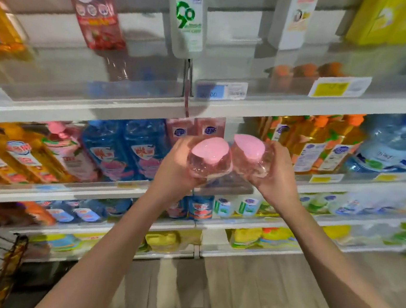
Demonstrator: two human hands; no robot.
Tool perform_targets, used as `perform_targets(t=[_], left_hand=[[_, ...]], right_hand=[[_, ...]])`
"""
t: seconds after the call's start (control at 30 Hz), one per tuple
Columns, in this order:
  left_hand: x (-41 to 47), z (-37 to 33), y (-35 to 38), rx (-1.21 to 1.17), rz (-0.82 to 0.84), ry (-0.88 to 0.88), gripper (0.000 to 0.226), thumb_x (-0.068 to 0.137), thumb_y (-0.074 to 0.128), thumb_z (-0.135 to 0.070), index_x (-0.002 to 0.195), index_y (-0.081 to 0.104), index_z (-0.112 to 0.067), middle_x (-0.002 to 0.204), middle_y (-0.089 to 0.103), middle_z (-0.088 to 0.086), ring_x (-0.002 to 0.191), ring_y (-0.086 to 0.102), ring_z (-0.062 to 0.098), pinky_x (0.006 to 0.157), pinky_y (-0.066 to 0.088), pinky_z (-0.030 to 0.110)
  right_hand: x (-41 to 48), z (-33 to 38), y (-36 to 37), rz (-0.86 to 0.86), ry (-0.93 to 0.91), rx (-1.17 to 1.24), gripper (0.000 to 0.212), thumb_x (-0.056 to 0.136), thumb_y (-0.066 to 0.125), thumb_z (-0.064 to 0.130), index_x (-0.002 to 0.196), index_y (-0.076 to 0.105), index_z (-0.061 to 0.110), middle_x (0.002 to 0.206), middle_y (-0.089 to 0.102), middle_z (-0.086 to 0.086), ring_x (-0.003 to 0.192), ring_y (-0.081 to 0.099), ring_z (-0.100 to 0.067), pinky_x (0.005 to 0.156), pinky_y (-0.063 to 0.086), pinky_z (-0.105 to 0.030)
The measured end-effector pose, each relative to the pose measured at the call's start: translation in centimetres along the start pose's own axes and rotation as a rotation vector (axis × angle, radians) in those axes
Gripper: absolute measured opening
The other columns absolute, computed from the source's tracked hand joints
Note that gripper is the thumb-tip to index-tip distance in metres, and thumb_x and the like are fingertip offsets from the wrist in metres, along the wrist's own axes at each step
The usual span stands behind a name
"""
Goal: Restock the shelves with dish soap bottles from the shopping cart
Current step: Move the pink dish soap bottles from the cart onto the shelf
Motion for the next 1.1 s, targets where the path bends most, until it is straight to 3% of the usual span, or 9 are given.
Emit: perform_targets(t=[0.1, 0.23, 0.37, 0.53, 0.67, 0.77, 0.87, 0.93, 1.1], left_hand=[[1.8, 1.4, 1.7, 0.045, -0.049, 0.107, 0.081, 0.057, 0.09, -0.015, 0.127, 0.05, -0.006, 0.117, 0.05, -0.003, 0.106, 0.05, 0.009, 0.091, 0.036, 0.007], [3.4, 3.7, 3.5, 0.099, -0.073, 0.139, 0.077, 0.058, 0.088, -0.011, 0.125, 0.051, 0.0, 0.117, 0.055, 0.013, 0.104, 0.053, 0.015, 0.089, 0.035, 0.004], [4.4, 5.4, 4.5, 0.053, -0.058, 0.056, 0.085, 0.058, 0.091, -0.022, 0.13, 0.048, -0.008, 0.115, 0.05, -0.002, 0.103, 0.047, 0.004, 0.09, 0.037, 0.013], [6.2, 8.0, 5.0, 0.011, 0.002, -0.134, 0.081, 0.058, 0.09, -0.023, 0.126, 0.047, -0.011, 0.109, 0.055, -0.004, 0.102, 0.055, 0.014, 0.087, 0.047, 0.027], [7.3, 10.1, 4.9, -0.03, 0.036, -0.238, 0.085, 0.06, 0.089, -0.02, 0.131, 0.042, -0.024, 0.104, 0.061, -0.01, 0.094, 0.06, 0.01, 0.085, 0.049, 0.025], [8.5, 11.0, 4.8, -0.056, 0.036, -0.233, 0.073, 0.061, 0.087, -0.006, 0.113, 0.044, -0.033, 0.097, 0.055, -0.021, 0.088, 0.058, -0.003, 0.077, 0.05, 0.016], [9.8, 12.1, 4.8, 0.033, 0.044, -0.231, 0.079, 0.054, 0.089, -0.022, 0.12, 0.046, -0.028, 0.12, 0.054, -0.006, 0.109, 0.057, 0.01, 0.087, 0.054, 0.031], [10.3, 12.5, 4.6, 0.24, 0.012, -0.204, 0.089, 0.056, 0.088, -0.031, 0.132, 0.042, -0.022, 0.136, 0.038, 0.004, 0.124, 0.042, 0.022, 0.104, 0.042, 0.04], [9.3, 11.4, 4.6, 0.531, -0.065, -0.082, 0.083, 0.066, 0.083, -0.033, 0.136, 0.04, -0.014, 0.139, 0.033, 0.014, 0.12, 0.037, 0.035, 0.103, 0.036, 0.042]], right_hand=[[1.9, -2.4, 1.2, 0.026, 0.01, -0.02, 0.081, 0.059, 0.091, 0.027, 0.123, 0.047, 0.003, 0.117, 0.051, -0.012, 0.107, 0.052, -0.024, 0.081, 0.045, -0.025], [4.0, -5.3, 3.4, 0.068, 0.001, -0.042, 0.085, 0.059, 0.09, 0.035, 0.125, 0.045, 0.007, 0.118, 0.053, -0.011, 0.109, 0.056, -0.026, 0.081, 0.054, -0.043], [5.5, -7.0, 5.1, 0.074, 0.048, -0.048, 0.088, 0.056, 0.09, 0.032, 0.126, 0.044, 0.004, 0.119, 0.053, -0.012, 0.108, 0.055, -0.026, 0.085, 0.052, -0.04], [7.0, -8.5, 6.3, 0.057, 0.159, 0.025, 0.074, 0.058, 0.088, 0.017, 0.119, 0.049, 0.002, 0.115, 0.058, -0.011, 0.101, 0.055, -0.022, 0.077, 0.042, -0.025], [8.5, -9.5, 6.6, 0.082, 0.234, 0.103, 0.073, 0.059, 0.085, 0.017, 0.121, 0.048, 0.006, 0.116, 0.061, -0.005, 0.1, 0.058, -0.017, 0.082, 0.048, -0.028], [9.8, -9.9, 6.5, 0.158, 0.287, 0.138, 0.076, 0.062, 0.084, 0.011, 0.127, 0.044, 0.006, 0.118, 0.059, -0.002, 0.105, 0.056, -0.018, 0.085, 0.045, -0.029], [11.0, -10.4, 6.7, 0.238, 0.301, 0.159, 0.081, 0.065, 0.085, 0.011, 0.131, 0.04, 0.006, 0.119, 0.056, -0.001, 0.108, 0.054, -0.017, 0.089, 0.044, -0.029], [11.9, -10.8, 7.1, 0.285, 0.252, 0.101, 0.086, 0.063, 0.088, 0.021, 0.133, 0.04, 0.007, 0.127, 0.056, -0.006, 0.115, 0.054, -0.022, 0.098, 0.045, -0.036], [14.7, -11.8, 8.4, 0.343, 0.211, -0.273, 0.096, 0.062, 0.085, 0.034, 0.142, 0.034, 0.016, 0.141, 0.045, -0.012, 0.132, 0.035, -0.031, 0.109, 0.032, -0.038]])
Point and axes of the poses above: each hand's wrist, its own x-axis towards the middle knuckle, its own y-axis out of the palm, z = x × y, the point moved 3 cm from there along x, towards the middle knuckle
